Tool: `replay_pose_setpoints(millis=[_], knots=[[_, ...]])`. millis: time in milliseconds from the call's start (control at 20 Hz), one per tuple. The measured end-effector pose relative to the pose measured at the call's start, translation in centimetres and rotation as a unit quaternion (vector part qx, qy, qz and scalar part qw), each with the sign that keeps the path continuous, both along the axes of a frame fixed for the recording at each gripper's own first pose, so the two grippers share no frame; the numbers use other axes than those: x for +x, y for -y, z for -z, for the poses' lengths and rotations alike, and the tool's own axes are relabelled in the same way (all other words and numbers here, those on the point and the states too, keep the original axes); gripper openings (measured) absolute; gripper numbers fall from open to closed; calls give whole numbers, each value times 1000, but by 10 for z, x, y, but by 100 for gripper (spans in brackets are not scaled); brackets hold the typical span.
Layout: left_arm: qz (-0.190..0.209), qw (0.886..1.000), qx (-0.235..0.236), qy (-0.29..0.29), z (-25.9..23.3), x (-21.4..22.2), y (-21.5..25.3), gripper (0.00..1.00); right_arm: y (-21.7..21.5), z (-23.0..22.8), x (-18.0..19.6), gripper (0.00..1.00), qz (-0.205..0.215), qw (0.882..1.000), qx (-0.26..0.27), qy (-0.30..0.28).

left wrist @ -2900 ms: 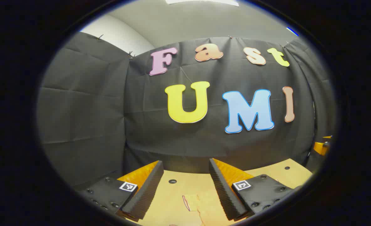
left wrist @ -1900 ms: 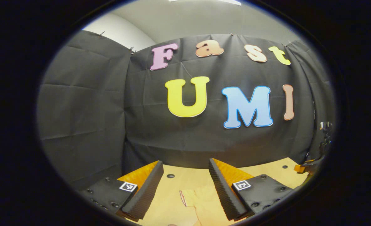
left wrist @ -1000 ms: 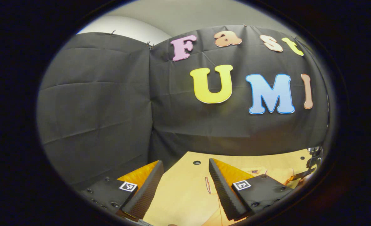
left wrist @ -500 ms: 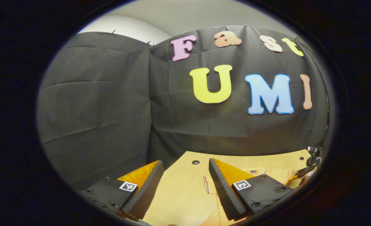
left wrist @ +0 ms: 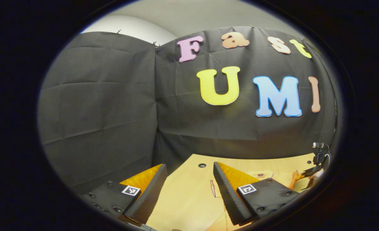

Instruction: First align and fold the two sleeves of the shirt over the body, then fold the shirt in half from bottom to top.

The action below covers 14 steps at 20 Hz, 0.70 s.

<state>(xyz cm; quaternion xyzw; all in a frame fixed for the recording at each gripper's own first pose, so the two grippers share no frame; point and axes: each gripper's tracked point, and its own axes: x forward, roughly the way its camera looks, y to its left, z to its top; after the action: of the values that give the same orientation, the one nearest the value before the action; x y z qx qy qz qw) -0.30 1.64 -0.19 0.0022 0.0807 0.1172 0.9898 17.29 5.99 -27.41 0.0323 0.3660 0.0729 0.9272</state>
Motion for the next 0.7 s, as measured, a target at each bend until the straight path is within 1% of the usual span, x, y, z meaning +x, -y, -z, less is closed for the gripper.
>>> replay_pose_setpoints(millis=[200, 300, 400, 550, 650, 700], knots=[[0, 1000, -4, 3, 3, 1, 0, 94, -60, -27, -4, 0, -66, 997, 12, 26], [0, 1000, -5, 2, 4, 1, 0, 94, -93, -32, -12, 0, -107, 994, 12, 31], [-2, 1000, -5, 2, 5, 0, 0, 94, -119, -29, -21, 0, -143, 989, 1, 28], [-3, 1000, -4, 2, 5, 1, 0, 94, -152, -13, -36, 0, -178, 984, -8, 9], [-3, 1000, -2, 1, 5, 1, 0, 94, -158, -3, -41, 0, -184, 983, -25, 0], [-1, 1000, -4, 0, 6, 1, 1, 94, -164, 1, -46, 1, -193, 981, -25, -4]])
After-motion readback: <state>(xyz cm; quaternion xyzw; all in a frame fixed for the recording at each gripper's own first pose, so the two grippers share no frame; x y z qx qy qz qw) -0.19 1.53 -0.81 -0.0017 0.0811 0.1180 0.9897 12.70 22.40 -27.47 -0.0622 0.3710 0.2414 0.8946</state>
